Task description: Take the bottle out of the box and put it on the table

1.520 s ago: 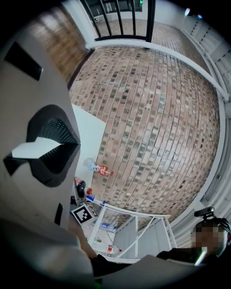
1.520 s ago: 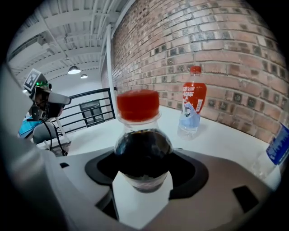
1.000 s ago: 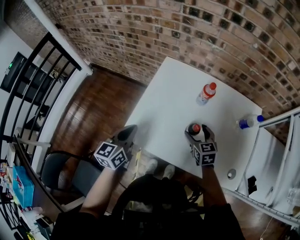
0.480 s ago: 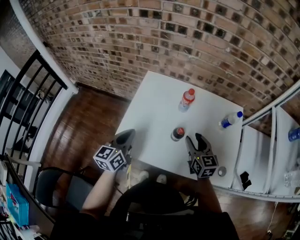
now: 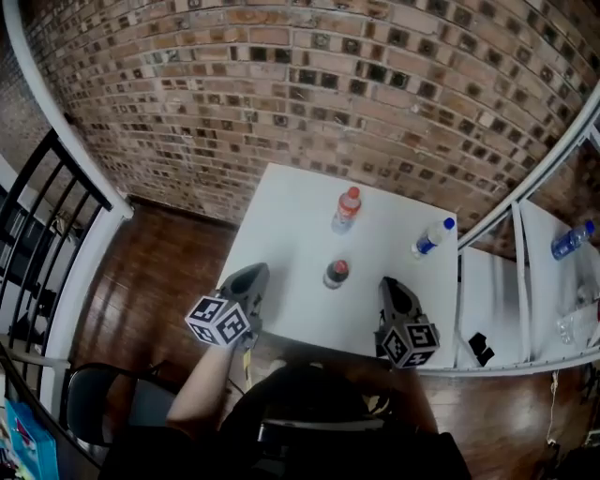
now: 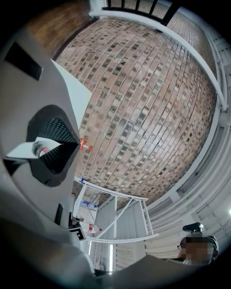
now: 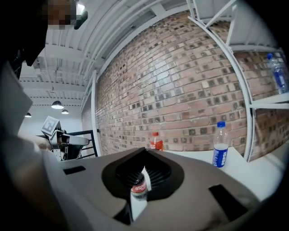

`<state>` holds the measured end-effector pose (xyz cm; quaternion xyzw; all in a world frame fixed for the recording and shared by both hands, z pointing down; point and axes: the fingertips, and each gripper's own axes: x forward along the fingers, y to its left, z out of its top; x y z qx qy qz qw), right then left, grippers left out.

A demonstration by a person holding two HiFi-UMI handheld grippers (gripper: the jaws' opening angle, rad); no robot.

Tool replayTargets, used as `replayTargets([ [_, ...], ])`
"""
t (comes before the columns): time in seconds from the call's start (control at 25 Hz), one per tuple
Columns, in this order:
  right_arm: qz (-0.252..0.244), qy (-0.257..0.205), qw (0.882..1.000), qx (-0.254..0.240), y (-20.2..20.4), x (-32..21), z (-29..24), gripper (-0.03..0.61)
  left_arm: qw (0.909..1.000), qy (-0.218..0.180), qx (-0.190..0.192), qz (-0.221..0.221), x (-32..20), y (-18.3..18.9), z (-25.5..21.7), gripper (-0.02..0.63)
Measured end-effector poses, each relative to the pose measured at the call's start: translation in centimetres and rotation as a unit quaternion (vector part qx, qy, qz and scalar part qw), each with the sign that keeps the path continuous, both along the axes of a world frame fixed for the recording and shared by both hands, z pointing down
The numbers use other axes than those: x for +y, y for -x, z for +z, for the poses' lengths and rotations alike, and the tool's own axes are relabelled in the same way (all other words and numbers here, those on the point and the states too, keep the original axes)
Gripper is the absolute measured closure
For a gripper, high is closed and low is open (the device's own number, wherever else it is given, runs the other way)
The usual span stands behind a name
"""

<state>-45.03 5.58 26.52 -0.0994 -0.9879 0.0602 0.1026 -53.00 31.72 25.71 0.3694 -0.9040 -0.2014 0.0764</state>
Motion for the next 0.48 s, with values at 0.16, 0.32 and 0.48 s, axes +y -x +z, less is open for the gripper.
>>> replayTargets([
  [0.16, 0.020, -0.007, 1.000, 0.004, -1.0, -1.5, -0.6, 0.574, 0.9998, -0.005, -0.008, 0.015, -0.7, 0.2, -0.6, 0.609],
  [0.32, 0.041, -0.023, 0.999, 0.020, -1.1, -2.5, -0.4, 0.574, 0.9996, -0.011, -0.016, 0.023, -0.9, 0.8, -1.2, 0.609],
  [0.48, 0.049, -0.023, 0.998, 0.018, -2.2, -2.0, -0.7, 0.575, 0.9991, 0.002, -0.026, 0.034, -0.5, 0.6, -1.4, 0.609],
])
